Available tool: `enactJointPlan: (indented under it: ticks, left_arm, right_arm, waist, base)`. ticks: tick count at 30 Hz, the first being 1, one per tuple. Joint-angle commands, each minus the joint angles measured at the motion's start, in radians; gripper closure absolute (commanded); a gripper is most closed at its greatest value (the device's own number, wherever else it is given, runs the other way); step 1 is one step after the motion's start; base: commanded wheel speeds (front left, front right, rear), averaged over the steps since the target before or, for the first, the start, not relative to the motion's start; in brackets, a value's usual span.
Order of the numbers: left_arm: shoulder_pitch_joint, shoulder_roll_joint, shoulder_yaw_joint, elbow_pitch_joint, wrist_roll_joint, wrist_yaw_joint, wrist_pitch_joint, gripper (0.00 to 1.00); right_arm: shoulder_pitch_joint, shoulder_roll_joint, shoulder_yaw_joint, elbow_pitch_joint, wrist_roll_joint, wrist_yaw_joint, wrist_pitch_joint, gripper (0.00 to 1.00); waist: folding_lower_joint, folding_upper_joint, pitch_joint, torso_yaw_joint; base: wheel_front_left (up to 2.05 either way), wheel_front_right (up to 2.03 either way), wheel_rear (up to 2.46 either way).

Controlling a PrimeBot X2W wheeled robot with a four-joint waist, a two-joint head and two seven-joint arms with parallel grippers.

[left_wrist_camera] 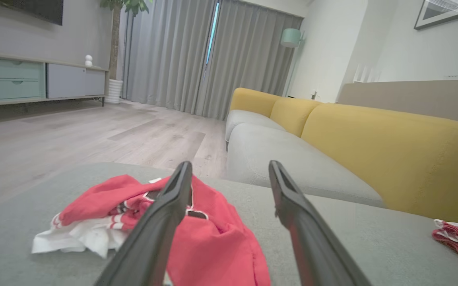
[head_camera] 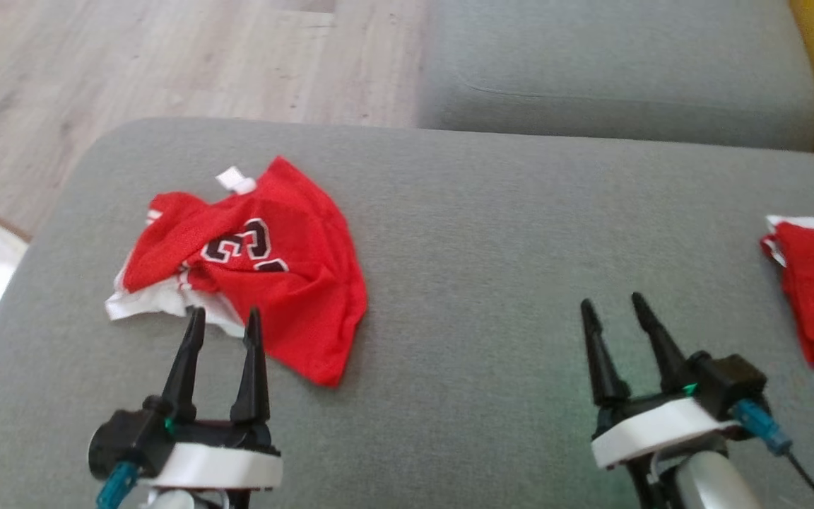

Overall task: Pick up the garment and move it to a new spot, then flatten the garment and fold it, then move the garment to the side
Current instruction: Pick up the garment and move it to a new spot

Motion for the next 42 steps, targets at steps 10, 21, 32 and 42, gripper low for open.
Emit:
enactJointPlan:
  ticks: [10, 21, 32, 42]
  left_arm:
    - [-0.015, 0.001, 0.077, -0.024, 0.013, 0.014, -0.005, 0.00]
    - [-0.035, 0.001, 0.127, -0.031, 0.026, 0.017, -0.005, 0.00]
    - [-0.369, 0.183, 0.209, 0.171, 0.077, -0.009, 0.064, 0.00]
    - [-0.652, 0.353, -0.001, 0.504, -0.012, -0.025, 0.418, 0.00]
  right_arm:
    - [-0.021, -0.001, 0.122, -0.014, 0.035, 0.003, -0.011, 0.00]
    - [-0.040, -0.001, 0.139, -0.014, 0.035, 0.003, -0.011, 0.00]
    - [-0.108, -0.001, 0.071, -0.071, -0.032, 0.003, -0.011, 0.00]
    - [-0.161, -0.001, 0.025, -0.138, -0.078, 0.003, -0.011, 0.00]
  waist:
    - [0.0000, 0.0000, -0.013, 0.058]
    - [0.0000, 0.0000, 0.006, 0.032]
    - [0.0000, 0.0000, 0.152, -0.024]
    - [0.0000, 0.0000, 0.292, -0.072]
  base:
    - [0.00, 0.00, 0.00]
    - [0.00, 0.00, 0.00]
    - [0.00, 0.00, 0.00]
    - [0.00, 0.00, 0.00]
